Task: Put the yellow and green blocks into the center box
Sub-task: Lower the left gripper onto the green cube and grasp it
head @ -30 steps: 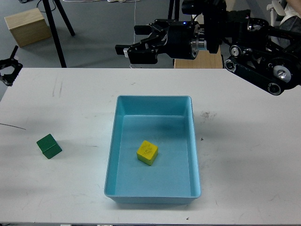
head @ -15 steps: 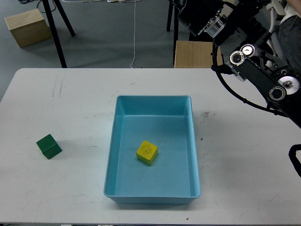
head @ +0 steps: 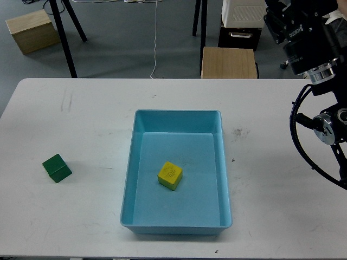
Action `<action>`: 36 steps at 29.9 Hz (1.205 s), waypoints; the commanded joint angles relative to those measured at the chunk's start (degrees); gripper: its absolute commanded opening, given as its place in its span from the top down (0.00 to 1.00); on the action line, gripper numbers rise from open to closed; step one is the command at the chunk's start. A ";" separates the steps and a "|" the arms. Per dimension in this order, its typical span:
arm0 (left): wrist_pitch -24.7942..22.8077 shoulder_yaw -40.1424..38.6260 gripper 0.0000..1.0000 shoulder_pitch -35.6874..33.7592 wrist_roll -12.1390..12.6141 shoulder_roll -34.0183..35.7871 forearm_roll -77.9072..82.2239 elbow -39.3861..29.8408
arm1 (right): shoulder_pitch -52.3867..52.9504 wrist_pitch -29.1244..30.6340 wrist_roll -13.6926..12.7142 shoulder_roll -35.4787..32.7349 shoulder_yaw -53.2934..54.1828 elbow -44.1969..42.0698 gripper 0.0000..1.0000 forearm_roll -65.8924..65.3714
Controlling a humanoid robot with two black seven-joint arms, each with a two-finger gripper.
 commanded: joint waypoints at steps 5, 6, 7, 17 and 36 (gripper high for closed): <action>0.00 0.36 0.00 0.40 0.00 -1.34 20.91 -11.68 | -15.62 -1.25 -0.05 -0.89 10.70 8.61 0.01 0.50; 0.00 0.36 0.00 0.40 0.00 -1.17 22.32 -13.79 | -17.82 -1.42 -0.14 -0.80 11.67 9.49 0.01 0.50; 0.00 0.36 0.00 0.49 0.00 -1.25 23.03 -15.20 | -19.32 -1.69 -0.05 -0.80 12.29 10.03 0.01 0.59; 0.76 4.48 0.00 1.89 0.00 -1.34 42.09 -29.79 | -34.09 -5.73 -0.05 -0.80 17.65 12.75 0.01 15.77; 0.49 22.60 0.00 6.45 0.00 0.06 66.90 -39.13 | -47.28 -4.85 0.65 -3.61 20.55 11.35 0.01 19.22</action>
